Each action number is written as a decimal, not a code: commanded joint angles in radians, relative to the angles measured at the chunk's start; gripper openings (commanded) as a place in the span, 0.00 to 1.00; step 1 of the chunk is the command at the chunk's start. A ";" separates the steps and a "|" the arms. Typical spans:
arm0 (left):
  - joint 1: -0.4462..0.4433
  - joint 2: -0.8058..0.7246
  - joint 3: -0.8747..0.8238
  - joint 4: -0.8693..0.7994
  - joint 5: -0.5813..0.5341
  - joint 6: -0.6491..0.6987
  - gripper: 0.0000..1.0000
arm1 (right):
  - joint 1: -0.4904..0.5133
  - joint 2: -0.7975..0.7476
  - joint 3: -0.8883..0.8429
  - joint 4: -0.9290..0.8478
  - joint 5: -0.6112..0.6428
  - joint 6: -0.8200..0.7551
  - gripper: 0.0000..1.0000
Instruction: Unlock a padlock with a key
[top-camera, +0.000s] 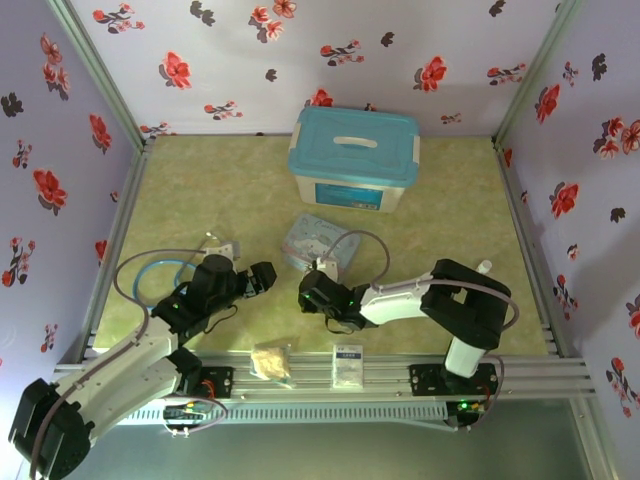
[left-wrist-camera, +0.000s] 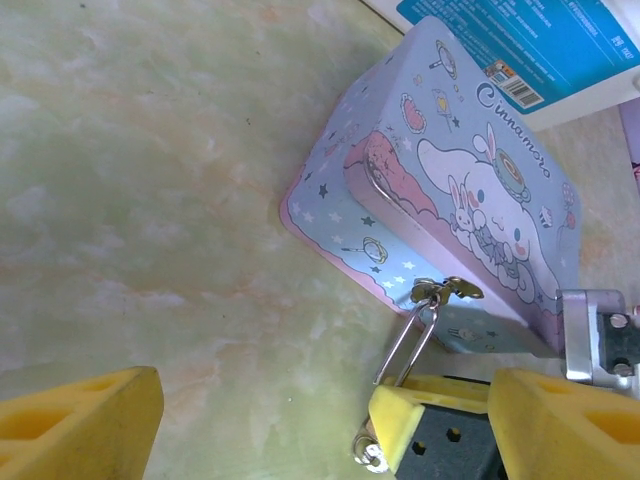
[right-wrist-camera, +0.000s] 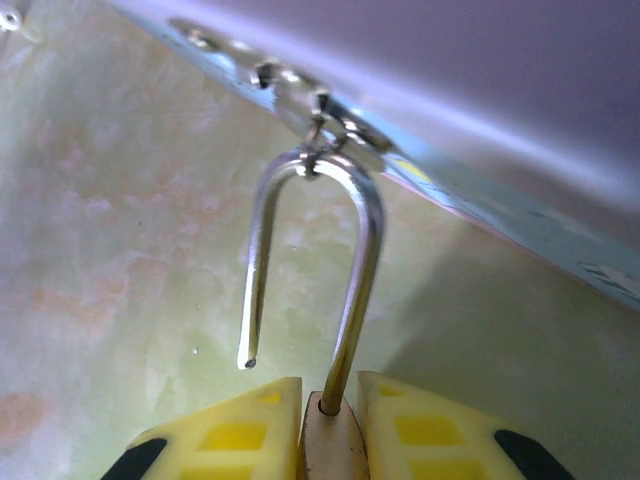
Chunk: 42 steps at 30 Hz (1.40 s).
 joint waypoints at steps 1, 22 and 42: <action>0.006 0.018 0.010 0.034 0.011 -0.003 0.84 | -0.011 -0.021 -0.090 -0.020 -0.010 0.071 0.17; -0.130 0.575 0.368 0.203 -0.016 0.162 0.80 | -0.113 -0.247 -0.505 0.343 0.001 0.175 0.13; -0.211 0.926 0.564 0.061 -0.120 0.259 0.58 | -0.161 -0.231 -0.620 0.509 0.014 0.294 0.15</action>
